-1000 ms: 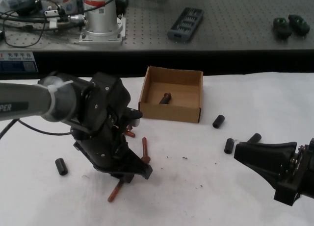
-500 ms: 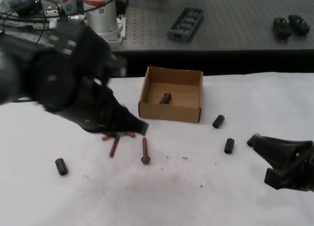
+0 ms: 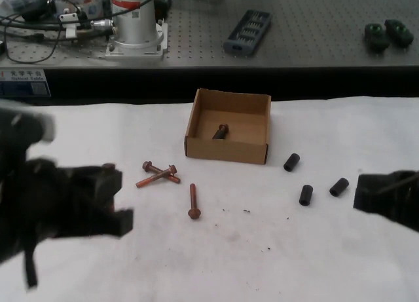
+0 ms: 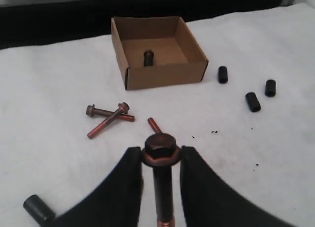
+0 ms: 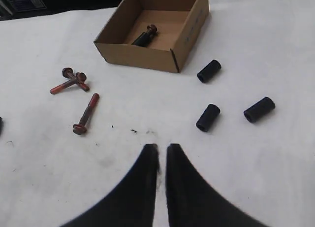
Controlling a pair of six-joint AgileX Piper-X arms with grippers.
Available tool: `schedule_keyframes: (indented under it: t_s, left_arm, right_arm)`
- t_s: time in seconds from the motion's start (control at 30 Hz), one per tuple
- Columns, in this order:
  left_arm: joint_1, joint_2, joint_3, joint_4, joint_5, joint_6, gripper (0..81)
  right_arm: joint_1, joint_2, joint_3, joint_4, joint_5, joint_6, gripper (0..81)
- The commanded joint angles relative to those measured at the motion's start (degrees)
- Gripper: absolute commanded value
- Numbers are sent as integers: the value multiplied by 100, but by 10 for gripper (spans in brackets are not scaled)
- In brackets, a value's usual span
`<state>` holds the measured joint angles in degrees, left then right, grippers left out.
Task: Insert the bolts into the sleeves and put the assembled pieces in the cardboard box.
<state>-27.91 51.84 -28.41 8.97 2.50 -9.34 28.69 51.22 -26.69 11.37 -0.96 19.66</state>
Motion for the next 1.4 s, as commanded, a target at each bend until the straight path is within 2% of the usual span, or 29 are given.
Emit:
schedule_keyframes:
  t_s: [0.0,0.1,0.3,0.57,0.67,0.7,0.8,0.83,0.87,1.37]
  left_arm:
    - [-8,-693,769,-1019,-93,-266,6]
    - [-8,-862,1112,-1224,-82,-360,6]
    - [-8,-873,1679,-1606,-82,-199,6]
    - [-8,-873,2502,-2710,138,-271,6]
    - [-8,-873,2776,-3173,126,-231,6]
    - [-8,-873,2840,-3339,126,-232,6]
    - [-8,-873,2840,-3571,139,-232,6]
    - [-8,-873,2840,-3568,165,-220,6]
    - [-8,-873,2840,-3568,188,-217,6]
    - [-8,-873,2840,-3568,292,-218,6]
  right_arm:
    - [-4,81,-273,127,208,5,71]
    - [-5,503,-606,366,410,23,71]
    - [-5,1899,-1787,1467,382,2,71]
    - [-72,3714,-3097,1876,-114,-191,70]
    - [-169,4201,-3397,1961,-131,92,1]
    - [-208,4336,-3492,2022,-144,226,61]
    - [-296,4630,-3674,2208,-104,671,323]
    - [-332,4708,-3712,2278,-92,773,377]
    - [-361,4752,-3726,2311,-105,804,397]
    - [-470,5096,-3724,1906,1,1131,376]
